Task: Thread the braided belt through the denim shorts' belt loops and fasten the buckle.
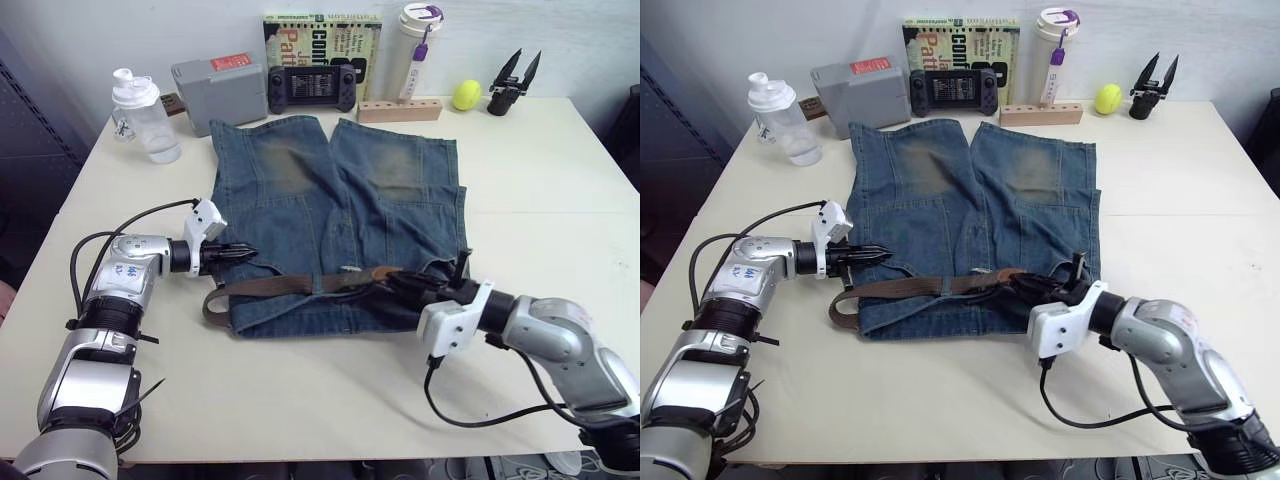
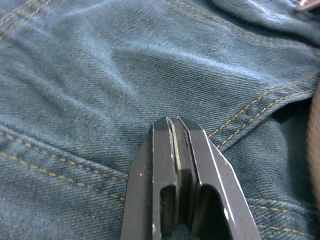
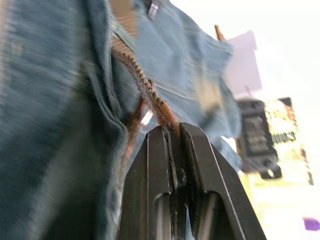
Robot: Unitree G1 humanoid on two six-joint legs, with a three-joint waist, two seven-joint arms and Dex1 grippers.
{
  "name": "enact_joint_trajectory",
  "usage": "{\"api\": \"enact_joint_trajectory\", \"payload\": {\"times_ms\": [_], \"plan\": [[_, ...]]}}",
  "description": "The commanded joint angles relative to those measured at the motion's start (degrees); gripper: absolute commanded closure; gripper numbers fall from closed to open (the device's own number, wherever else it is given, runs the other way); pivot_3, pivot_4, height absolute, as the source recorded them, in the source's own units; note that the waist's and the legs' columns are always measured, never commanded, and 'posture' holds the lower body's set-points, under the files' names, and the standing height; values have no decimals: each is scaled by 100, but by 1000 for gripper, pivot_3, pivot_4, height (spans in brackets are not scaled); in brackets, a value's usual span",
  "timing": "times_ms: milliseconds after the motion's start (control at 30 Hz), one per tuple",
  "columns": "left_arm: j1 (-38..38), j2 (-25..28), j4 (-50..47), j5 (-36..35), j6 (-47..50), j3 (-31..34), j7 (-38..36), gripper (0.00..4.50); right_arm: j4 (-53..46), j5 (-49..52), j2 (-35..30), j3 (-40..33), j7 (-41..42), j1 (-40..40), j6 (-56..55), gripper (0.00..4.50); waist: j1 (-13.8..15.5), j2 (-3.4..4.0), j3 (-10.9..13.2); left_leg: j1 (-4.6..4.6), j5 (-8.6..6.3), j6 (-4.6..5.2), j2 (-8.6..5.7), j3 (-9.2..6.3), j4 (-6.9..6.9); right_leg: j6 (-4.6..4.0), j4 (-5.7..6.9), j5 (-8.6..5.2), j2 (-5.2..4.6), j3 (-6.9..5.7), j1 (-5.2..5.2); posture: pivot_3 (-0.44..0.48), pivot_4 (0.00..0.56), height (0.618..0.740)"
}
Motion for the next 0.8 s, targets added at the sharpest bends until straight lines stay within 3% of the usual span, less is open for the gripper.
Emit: {"api": "enact_joint_trajectory", "payload": {"times_ms": [33,267,467,667,800], "plan": [[323,-73,171,323,-25,-152,-191,4478,29,288,-316,-628,46,-52,31,4500,1,-3,-4,2,0,0,1,-1,0,0,0,0,0,-1,2,0,150,731],[424,-124,57,430,-220,-159,-246,4478,560,722,-730,-926,282,-143,-127,4500,2,-4,-8,8,-1,3,0,0,0,0,0,0,-2,-1,9,0,150,731],[486,-163,19,557,-563,-106,-135,4478,382,1547,-750,-991,635,-445,527,4500,9,-1,-9,8,-1,4,0,0,1,0,0,0,-2,-3,9,0,150,731],[400,-212,-248,455,-890,165,92,4478,-697,2275,-526,-452,894,-723,1728,4500,21,-2,-9,6,-1,4,0,-2,4,1,0,0,-3,-5,9,0,150,731],[518,-208,-1488,-178,-241,577,-12,4478,-923,2089,-267,119,835,-1183,2232,4500,22,-9,-4,-6,-2,5,0,-6,15,2,-1,1,-4,-10,5,0,150,731]]}}
